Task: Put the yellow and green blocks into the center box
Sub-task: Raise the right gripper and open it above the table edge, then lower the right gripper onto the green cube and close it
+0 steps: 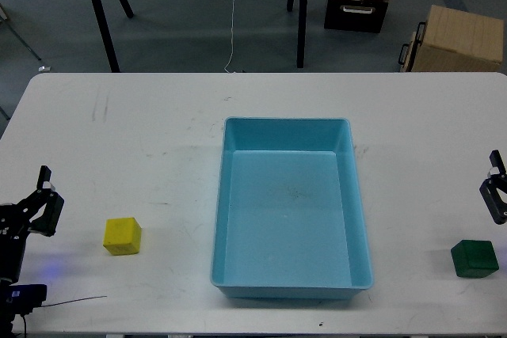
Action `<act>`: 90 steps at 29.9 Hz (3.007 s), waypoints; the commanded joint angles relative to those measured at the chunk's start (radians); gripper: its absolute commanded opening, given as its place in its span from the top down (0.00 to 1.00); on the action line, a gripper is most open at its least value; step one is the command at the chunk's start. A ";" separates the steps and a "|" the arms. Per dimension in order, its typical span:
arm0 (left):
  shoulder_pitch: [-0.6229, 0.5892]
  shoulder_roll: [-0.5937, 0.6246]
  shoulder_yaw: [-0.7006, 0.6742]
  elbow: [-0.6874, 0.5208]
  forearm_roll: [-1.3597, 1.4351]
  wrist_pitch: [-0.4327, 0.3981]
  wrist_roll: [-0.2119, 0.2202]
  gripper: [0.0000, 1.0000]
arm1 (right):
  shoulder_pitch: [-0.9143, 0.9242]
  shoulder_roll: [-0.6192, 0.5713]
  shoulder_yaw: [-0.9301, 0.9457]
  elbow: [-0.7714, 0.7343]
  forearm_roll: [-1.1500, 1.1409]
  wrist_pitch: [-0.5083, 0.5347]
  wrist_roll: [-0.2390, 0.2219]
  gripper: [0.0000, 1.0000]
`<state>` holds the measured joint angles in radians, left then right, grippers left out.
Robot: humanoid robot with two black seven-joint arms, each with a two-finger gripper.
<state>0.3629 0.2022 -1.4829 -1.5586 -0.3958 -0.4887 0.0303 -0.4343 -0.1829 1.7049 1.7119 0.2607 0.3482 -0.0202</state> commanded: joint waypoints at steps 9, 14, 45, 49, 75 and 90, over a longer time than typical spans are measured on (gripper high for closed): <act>-0.005 -0.003 0.000 -0.026 -0.001 0.000 -0.007 0.00 | 0.039 0.005 0.065 -0.035 0.014 0.074 0.000 0.00; -0.013 -0.078 -0.002 -0.026 -0.001 0.000 -0.009 0.00 | 0.055 0.010 0.067 -0.063 0.014 0.081 0.008 0.00; -0.096 -0.116 0.016 -0.028 0.008 0.000 0.026 0.00 | 1.432 -0.928 -1.430 -0.183 -0.835 0.105 -0.469 0.00; -0.102 -0.116 0.018 -0.028 0.008 0.000 0.026 0.00 | 1.578 -0.926 -1.642 -0.170 -1.013 0.140 -0.469 0.00; -0.101 -0.122 0.053 -0.024 0.008 0.000 0.026 0.00 | 1.376 -0.885 -1.768 -0.046 -1.141 0.140 -0.469 0.00; -0.094 -0.124 0.053 -0.018 0.009 0.000 0.026 0.00 | 1.359 -0.879 -1.762 -0.041 -1.204 0.118 -0.469 0.99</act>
<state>0.2667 0.0797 -1.4296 -1.5783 -0.3881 -0.4887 0.0566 0.9250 -1.0600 -0.0632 1.6679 -0.9426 0.4745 -0.4886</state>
